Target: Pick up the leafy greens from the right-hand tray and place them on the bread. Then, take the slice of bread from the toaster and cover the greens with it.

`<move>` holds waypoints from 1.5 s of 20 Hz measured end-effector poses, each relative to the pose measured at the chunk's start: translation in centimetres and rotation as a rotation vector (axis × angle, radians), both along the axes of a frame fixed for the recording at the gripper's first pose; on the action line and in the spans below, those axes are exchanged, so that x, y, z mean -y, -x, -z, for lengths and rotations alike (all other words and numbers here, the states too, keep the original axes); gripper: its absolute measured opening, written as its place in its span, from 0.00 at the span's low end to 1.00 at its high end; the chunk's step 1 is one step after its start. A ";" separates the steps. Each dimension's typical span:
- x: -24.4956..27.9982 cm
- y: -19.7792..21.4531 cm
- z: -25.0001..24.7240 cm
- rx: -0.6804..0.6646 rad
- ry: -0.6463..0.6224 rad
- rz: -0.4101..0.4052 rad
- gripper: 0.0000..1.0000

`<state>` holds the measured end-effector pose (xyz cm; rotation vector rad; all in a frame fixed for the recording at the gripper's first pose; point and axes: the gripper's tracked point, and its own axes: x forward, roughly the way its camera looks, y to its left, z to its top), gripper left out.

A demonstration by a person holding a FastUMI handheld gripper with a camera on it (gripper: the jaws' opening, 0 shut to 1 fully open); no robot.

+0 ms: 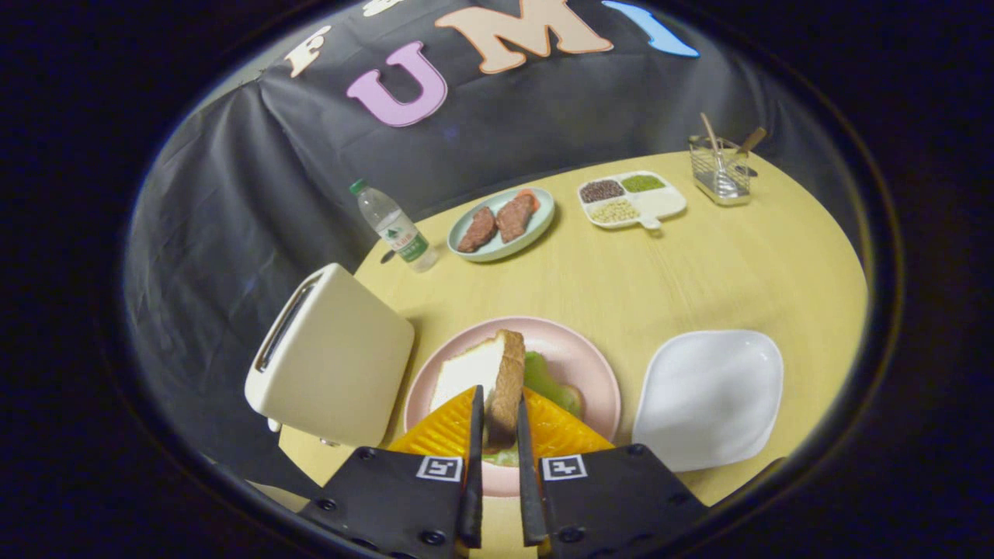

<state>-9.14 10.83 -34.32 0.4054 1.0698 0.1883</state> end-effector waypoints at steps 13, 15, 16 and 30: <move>5.7 -3.2 -7.9 0.329 0.145 -0.011 1.00; 7.7 -4.5 -11.8 0.460 0.215 0.000 1.00; 8.7 -4.9 -13.9 0.521 0.256 0.004 1.00; 14.3 -5.8 -29.0 0.887 0.449 0.199 1.00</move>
